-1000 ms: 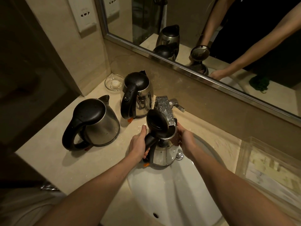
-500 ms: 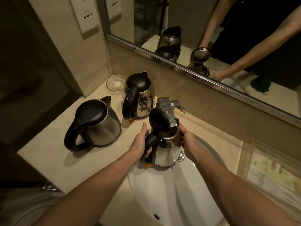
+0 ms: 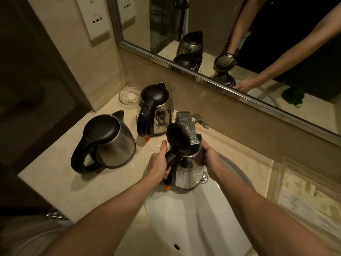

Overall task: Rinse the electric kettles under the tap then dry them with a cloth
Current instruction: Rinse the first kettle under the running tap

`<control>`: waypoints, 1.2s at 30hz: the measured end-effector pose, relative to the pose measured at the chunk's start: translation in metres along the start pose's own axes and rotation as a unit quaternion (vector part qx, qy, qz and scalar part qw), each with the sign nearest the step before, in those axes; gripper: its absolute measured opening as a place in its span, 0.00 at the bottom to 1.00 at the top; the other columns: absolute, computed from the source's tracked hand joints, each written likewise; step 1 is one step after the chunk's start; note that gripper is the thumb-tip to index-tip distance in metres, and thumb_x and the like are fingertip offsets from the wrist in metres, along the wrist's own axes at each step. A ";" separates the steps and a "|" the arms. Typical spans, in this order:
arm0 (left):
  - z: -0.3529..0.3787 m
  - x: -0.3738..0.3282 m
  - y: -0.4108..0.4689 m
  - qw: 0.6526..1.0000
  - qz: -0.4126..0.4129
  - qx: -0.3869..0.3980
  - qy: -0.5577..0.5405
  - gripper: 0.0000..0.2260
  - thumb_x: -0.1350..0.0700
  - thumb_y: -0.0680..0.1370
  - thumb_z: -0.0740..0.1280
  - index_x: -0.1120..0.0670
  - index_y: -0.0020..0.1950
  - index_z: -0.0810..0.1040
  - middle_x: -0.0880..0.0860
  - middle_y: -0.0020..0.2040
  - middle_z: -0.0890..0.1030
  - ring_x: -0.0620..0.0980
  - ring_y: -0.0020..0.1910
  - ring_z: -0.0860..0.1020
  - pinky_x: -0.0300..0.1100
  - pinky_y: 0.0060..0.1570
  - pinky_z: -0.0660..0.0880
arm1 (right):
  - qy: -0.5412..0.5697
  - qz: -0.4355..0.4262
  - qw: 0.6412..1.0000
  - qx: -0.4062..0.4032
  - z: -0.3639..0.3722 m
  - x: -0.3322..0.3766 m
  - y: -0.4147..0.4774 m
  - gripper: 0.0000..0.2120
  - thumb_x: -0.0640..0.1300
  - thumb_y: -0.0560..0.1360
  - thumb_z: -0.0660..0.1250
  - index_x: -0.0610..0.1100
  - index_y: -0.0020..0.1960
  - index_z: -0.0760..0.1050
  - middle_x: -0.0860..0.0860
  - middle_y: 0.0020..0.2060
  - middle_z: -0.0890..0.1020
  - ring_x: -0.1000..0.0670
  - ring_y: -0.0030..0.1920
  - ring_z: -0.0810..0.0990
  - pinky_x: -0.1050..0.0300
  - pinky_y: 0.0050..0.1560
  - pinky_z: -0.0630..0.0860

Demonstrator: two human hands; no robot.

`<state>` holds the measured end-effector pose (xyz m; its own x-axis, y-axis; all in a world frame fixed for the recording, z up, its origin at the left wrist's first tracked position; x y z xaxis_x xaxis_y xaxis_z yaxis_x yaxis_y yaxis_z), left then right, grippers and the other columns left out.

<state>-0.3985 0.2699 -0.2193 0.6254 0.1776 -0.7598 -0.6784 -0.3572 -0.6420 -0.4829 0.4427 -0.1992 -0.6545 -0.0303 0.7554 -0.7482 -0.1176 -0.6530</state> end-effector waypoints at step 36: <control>0.006 0.001 -0.006 1.000 -0.005 0.016 -0.017 0.36 0.31 0.80 0.52 0.65 0.55 0.79 0.53 0.28 0.73 0.46 0.20 0.72 0.37 0.23 0.68 | 0.008 0.013 1.000 -0.006 -0.001 0.003 -0.014 0.18 0.47 0.85 0.53 0.51 0.72 0.72 0.51 0.46 0.83 0.55 0.39 0.82 0.64 0.30 0.77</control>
<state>-0.3956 0.2774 -0.2167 0.6197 0.2127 -0.7555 -0.6842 -0.3252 -0.6528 -0.4749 0.4456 -0.1877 -0.6754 -0.0166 0.7373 -0.7321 -0.1056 -0.6730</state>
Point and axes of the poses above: each hand's wrist, its own y-axis towards the middle knuckle, its own z-axis out of the palm, x = y × z, the point moved 9 cm from there along y, towards the middle knuckle
